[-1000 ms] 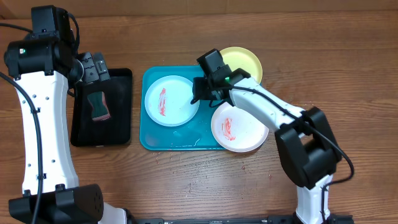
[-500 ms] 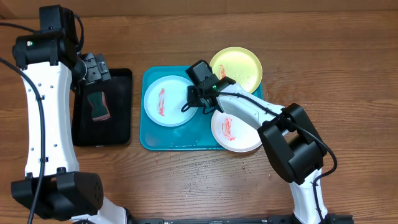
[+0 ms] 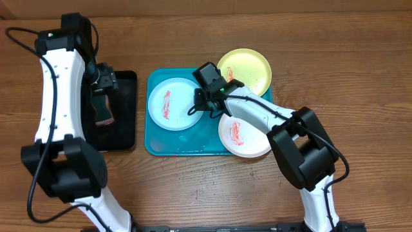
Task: Clean dirty plates on tray and stack at the side
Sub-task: 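Reach the left gripper to the black tray and grasp the sponge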
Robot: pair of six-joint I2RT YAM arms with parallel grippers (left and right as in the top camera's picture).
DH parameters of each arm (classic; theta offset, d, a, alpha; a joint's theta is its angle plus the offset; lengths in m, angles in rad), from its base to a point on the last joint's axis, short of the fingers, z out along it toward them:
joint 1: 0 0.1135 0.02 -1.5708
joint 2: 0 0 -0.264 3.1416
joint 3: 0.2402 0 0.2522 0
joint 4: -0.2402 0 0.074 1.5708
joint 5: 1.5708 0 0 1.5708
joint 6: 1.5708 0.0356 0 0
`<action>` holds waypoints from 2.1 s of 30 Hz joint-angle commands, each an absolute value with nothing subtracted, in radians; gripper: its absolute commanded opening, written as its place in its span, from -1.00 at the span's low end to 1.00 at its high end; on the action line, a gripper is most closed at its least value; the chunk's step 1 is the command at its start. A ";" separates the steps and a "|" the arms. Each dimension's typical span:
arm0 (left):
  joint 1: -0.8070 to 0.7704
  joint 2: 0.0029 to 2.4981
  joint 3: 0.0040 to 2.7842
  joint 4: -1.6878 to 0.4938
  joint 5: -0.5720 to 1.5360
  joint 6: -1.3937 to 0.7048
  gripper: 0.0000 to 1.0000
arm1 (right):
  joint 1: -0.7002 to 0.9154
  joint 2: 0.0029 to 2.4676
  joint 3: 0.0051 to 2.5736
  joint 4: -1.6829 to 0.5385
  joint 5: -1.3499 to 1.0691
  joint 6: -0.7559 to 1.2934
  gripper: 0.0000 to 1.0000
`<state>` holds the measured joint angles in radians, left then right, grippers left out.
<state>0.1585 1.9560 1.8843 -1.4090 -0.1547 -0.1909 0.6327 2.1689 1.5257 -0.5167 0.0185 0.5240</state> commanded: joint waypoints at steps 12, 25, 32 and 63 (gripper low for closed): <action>0.297 2.185 1.876 -1.332 -0.038 -0.027 0.06 | 0.634 2.174 1.525 -0.520 0.037 0.528 -0.92; 0.299 2.199 1.869 -1.258 -0.049 0.001 -0.27 | 0.634 2.174 1.525 -0.513 0.037 0.528 -0.92; 0.292 2.199 1.810 -1.205 -0.047 0.012 -0.23 | 0.634 2.174 1.525 -0.508 0.037 0.528 -0.92; 0.258 2.197 1.968 -1.301 0.054 0.001 -0.92 | 0.633 2.174 1.525 -0.507 0.023 0.528 -0.93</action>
<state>0.2916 2.2017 1.8389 -1.2675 -0.0189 -0.0006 0.6327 2.1689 1.5257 -0.5114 0.0185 0.5236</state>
